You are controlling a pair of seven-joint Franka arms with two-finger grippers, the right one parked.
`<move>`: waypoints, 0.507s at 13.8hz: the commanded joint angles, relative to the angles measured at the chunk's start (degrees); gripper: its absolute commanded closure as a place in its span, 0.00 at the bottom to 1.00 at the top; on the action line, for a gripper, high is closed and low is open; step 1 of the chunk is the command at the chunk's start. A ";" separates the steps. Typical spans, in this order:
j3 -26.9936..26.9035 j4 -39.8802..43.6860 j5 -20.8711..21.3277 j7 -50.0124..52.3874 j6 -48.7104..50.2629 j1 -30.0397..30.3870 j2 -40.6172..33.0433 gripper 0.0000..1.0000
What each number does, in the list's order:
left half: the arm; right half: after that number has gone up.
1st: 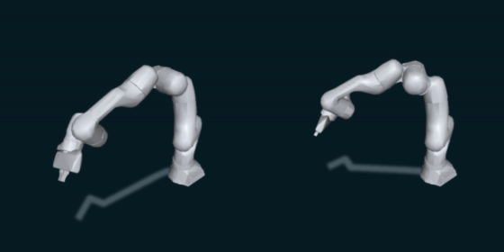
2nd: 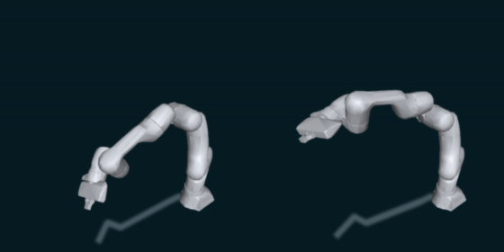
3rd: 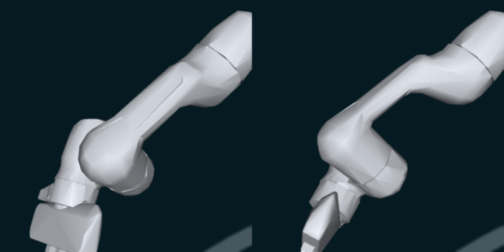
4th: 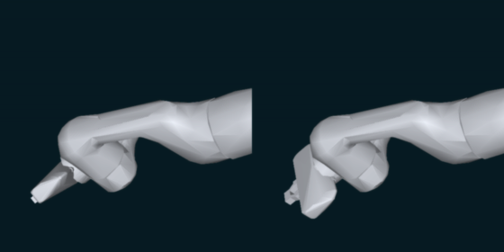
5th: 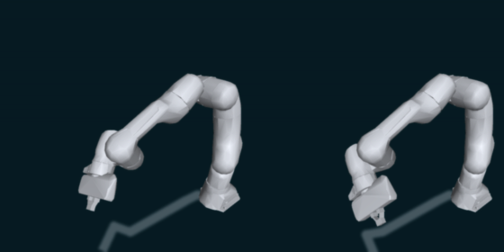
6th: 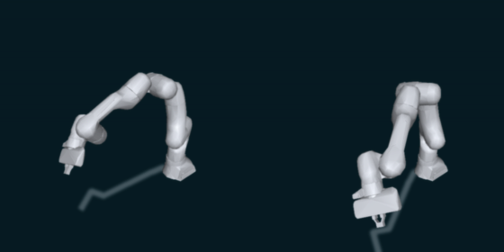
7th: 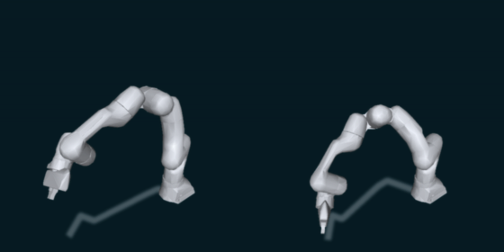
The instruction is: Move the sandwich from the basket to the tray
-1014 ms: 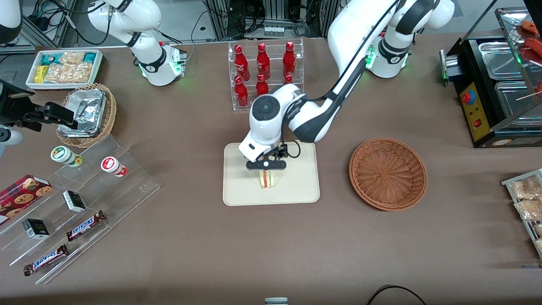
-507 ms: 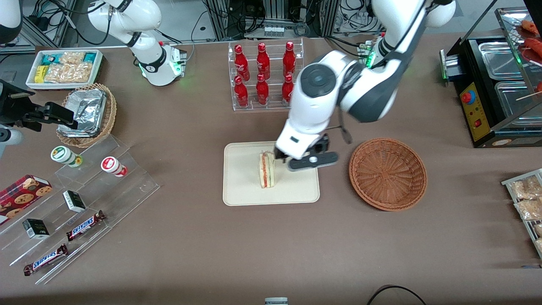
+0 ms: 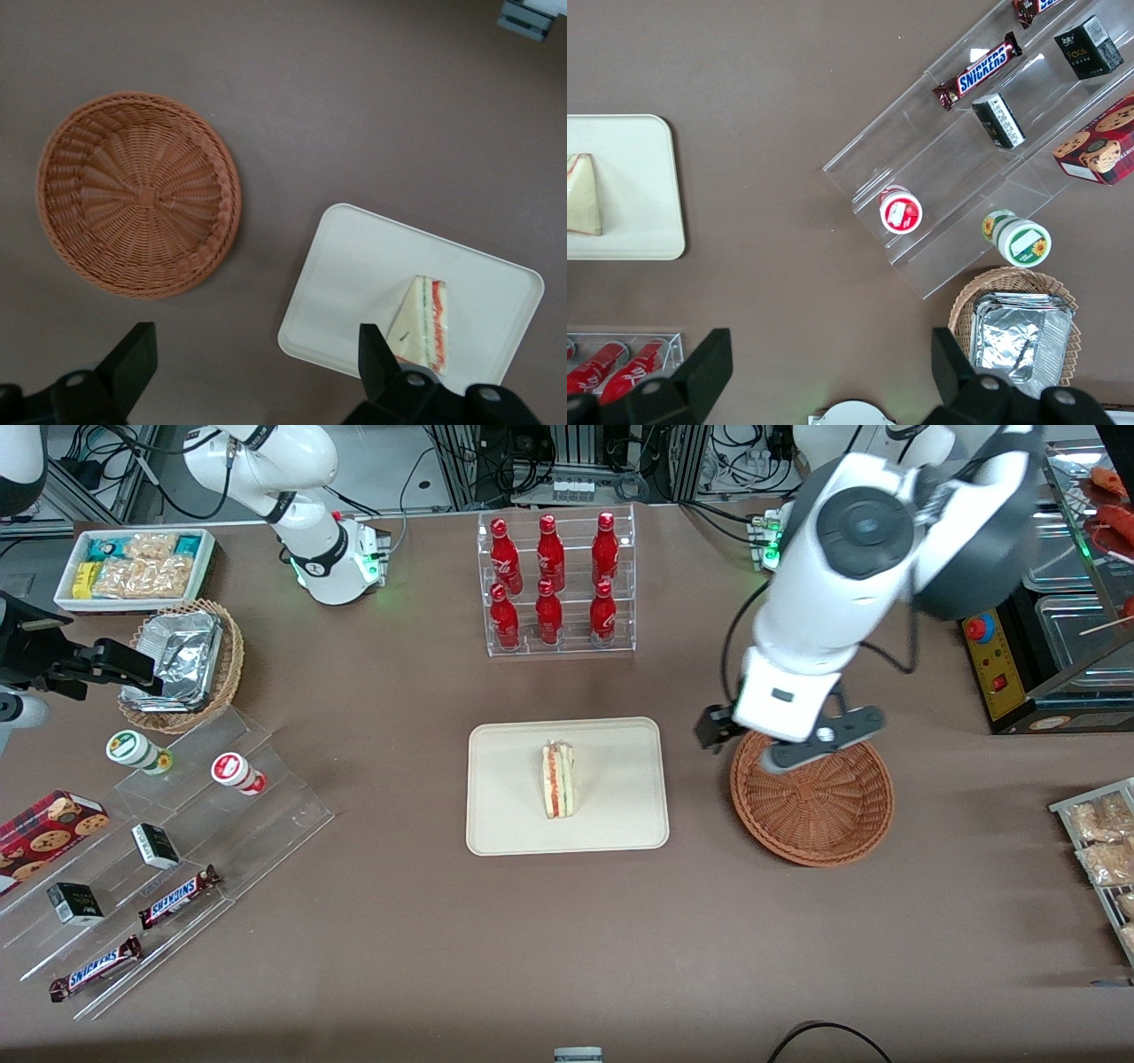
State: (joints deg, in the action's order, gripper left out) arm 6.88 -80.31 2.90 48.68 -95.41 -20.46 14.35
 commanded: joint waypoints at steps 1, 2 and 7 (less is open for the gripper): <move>0.41 -2.74 -0.17 -4.89 0.93 4.17 -2.48 0.00; 0.41 -2.83 -0.17 -7.70 1.88 5.85 -2.92 0.00; 0.41 -7.90 -0.70 -23.34 3.66 12.37 -8.35 0.00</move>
State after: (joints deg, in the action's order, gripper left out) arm 6.76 -82.31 2.87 30.34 -91.44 -9.37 11.34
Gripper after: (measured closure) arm 0.000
